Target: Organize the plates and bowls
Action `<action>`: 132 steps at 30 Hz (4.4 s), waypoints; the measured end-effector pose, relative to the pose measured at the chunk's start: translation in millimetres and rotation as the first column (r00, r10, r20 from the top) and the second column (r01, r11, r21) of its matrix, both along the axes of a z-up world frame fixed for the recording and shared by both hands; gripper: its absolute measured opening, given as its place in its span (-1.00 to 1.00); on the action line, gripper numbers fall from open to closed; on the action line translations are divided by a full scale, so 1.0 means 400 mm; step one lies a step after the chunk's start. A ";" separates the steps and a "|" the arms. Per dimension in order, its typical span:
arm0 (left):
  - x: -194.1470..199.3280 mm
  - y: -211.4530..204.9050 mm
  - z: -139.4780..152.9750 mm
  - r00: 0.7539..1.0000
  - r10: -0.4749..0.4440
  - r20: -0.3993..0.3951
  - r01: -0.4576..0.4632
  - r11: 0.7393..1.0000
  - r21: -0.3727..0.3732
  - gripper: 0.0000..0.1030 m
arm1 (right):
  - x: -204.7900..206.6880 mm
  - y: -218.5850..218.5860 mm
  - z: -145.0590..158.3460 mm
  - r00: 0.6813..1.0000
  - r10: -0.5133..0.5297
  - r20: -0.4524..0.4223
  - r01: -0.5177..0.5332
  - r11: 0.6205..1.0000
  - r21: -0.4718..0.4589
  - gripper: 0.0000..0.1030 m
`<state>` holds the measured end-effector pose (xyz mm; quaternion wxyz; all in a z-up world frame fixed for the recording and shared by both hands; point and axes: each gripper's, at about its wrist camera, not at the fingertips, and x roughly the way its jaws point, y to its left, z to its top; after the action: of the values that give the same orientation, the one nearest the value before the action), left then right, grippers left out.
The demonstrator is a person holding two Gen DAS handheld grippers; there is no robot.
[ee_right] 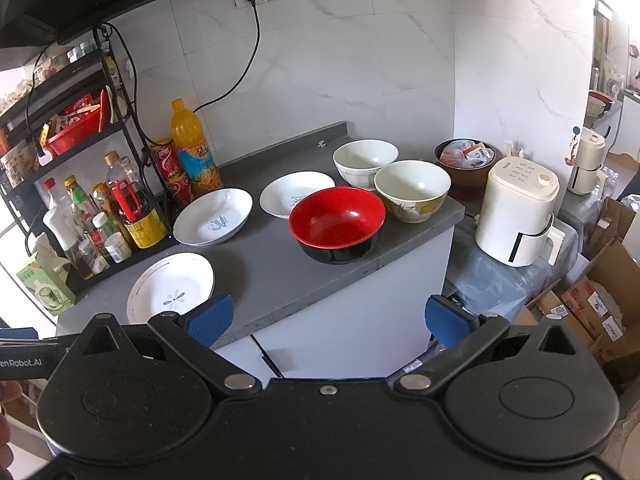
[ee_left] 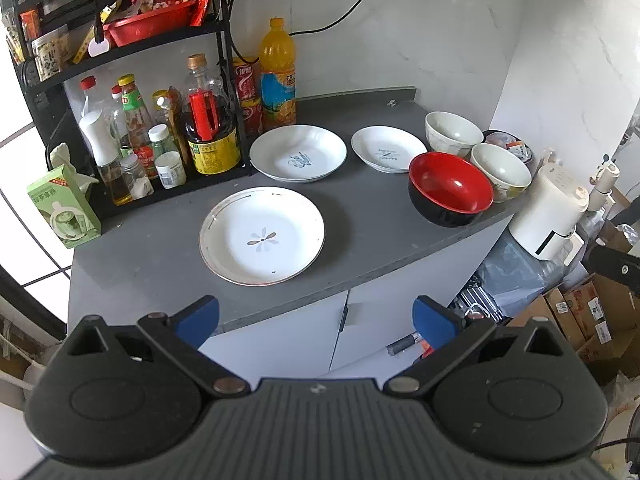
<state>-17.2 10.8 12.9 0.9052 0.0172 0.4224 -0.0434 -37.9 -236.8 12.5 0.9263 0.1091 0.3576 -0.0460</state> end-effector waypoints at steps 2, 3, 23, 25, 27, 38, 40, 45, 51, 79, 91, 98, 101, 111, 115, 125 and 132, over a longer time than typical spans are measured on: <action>-0.007 0.002 0.000 1.000 -0.002 0.003 0.002 1.000 -0.001 0.98 | -0.006 0.001 -0.002 1.000 0.001 -0.003 -0.001 1.000 0.003 1.00; -0.011 0.001 0.000 1.000 -0.004 0.003 0.004 1.000 -0.001 0.98 | -0.006 0.002 -0.002 1.000 0.004 -0.005 -0.004 1.000 0.005 1.00; -0.048 0.001 0.014 1.000 0.017 0.000 -0.017 1.000 -0.019 0.98 | -0.034 0.006 0.002 0.999 0.039 -0.027 -0.039 0.999 -0.003 1.00; -0.051 0.002 0.012 1.000 0.017 -0.002 -0.017 1.000 -0.015 0.98 | -0.036 0.006 0.003 0.999 0.041 -0.030 -0.041 0.999 0.000 1.00; -0.055 0.000 0.011 1.000 0.017 -0.003 -0.017 1.000 -0.011 0.98 | -0.035 0.006 0.005 0.999 0.039 -0.032 -0.039 0.999 -0.011 1.00; -0.072 0.000 0.023 0.999 0.032 0.008 -0.032 0.999 -0.020 0.98 | -0.055 0.010 0.015 0.999 0.046 -0.019 -0.046 0.999 -0.019 1.00; -0.079 -0.001 0.027 0.999 0.034 0.014 -0.034 0.999 -0.017 0.98 | -0.054 0.011 0.015 0.999 0.046 -0.021 -0.047 0.999 -0.019 1.00; -0.090 0.007 0.029 0.999 0.050 0.010 -0.050 0.999 -0.007 0.98 | -0.054 0.015 0.018 0.999 0.046 -0.017 -0.046 0.999 -0.004 1.00; -0.101 0.015 0.039 0.998 0.058 0.004 -0.058 0.998 0.016 0.98 | -0.056 0.021 0.015 0.998 0.062 -0.023 -0.062 0.998 0.002 1.00; -0.005 -0.083 0.024 1.000 -0.022 0.001 0.022 1.000 -0.006 0.98 | 0.013 -0.083 -0.014 1.000 -0.014 -0.026 0.014 1.000 0.020 1.00; 0.193 -0.177 -0.026 0.994 -0.104 -0.036 0.102 0.993 -0.052 0.97 | 0.158 -0.178 -0.062 0.993 -0.108 -0.046 0.111 0.992 0.053 1.00; 0.345 -0.268 -0.051 0.982 -0.182 -0.056 0.179 0.982 -0.052 0.96 | 0.259 -0.252 -0.085 0.984 -0.166 -0.060 0.169 0.984 0.055 1.00; 0.394 -0.306 -0.060 0.975 -0.214 -0.056 0.211 0.976 -0.055 0.96 | 0.296 -0.280 -0.094 0.981 -0.182 -0.064 0.185 0.982 0.045 1.00; 0.542 -0.426 -0.093 0.958 -0.278 -0.062 0.276 0.960 -0.052 0.96 | 0.401 -0.351 -0.146 0.975 -0.199 -0.096 0.206 0.975 0.079 1.00; 0.599 -0.469 -0.110 0.955 -0.290 -0.069 0.287 0.957 -0.046 0.96 | 0.440 -0.381 -0.177 0.970 -0.208 -0.122 0.221 0.970 0.100 0.99; 0.738 -0.569 -0.163 0.943 -0.319 -0.094 0.318 0.948 -0.021 0.93 | 0.528 -0.448 -0.244 0.958 -0.244 -0.152 0.268 0.949 0.166 0.68; 0.831 -0.640 -0.218 0.929 -0.342 -0.138 0.344 0.939 -0.014 0.77 | 0.604 -0.486 -0.284 0.944 -0.279 -0.175 0.308 0.935 0.176 0.60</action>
<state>315.2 -245.1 -74.2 0.8521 0.0925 0.4749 -0.1997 203.8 -431.3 -101.2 0.8643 0.2505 0.4075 -0.1557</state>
